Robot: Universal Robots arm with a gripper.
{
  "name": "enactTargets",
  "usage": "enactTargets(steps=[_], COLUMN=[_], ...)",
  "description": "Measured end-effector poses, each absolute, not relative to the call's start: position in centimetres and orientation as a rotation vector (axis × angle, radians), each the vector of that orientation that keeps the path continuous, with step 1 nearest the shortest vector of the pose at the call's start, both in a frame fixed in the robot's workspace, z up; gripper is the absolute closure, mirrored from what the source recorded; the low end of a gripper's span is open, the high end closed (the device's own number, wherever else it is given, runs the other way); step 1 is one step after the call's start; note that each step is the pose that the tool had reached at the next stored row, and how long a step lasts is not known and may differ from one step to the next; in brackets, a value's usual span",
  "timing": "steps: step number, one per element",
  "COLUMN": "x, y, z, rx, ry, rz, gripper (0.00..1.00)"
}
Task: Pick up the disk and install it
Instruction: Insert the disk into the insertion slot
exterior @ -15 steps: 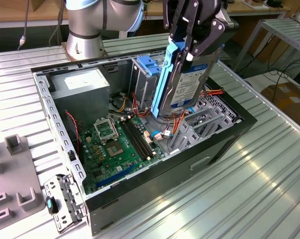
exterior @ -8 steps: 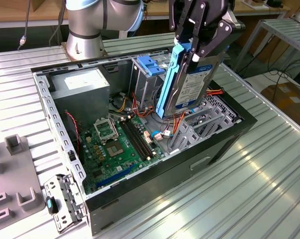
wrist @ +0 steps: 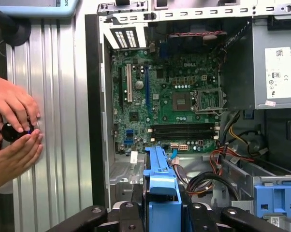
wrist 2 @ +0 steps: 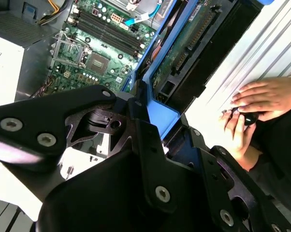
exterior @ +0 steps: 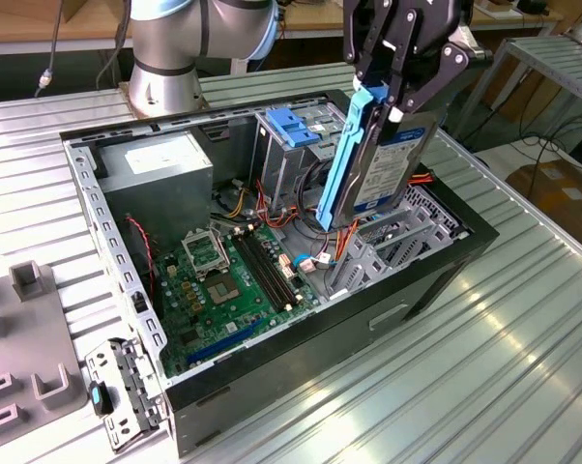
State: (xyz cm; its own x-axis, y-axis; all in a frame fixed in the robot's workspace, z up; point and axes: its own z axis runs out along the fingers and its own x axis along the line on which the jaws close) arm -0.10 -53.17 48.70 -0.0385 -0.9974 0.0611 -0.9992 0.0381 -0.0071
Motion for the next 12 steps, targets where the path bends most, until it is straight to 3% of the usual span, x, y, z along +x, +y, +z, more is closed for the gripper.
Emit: enactTargets(steps=[12], x=[1.4], y=[-53.4], z=[48.5], rx=[2.147], ry=[-2.23], rz=[0.083], gripper=[0.63])
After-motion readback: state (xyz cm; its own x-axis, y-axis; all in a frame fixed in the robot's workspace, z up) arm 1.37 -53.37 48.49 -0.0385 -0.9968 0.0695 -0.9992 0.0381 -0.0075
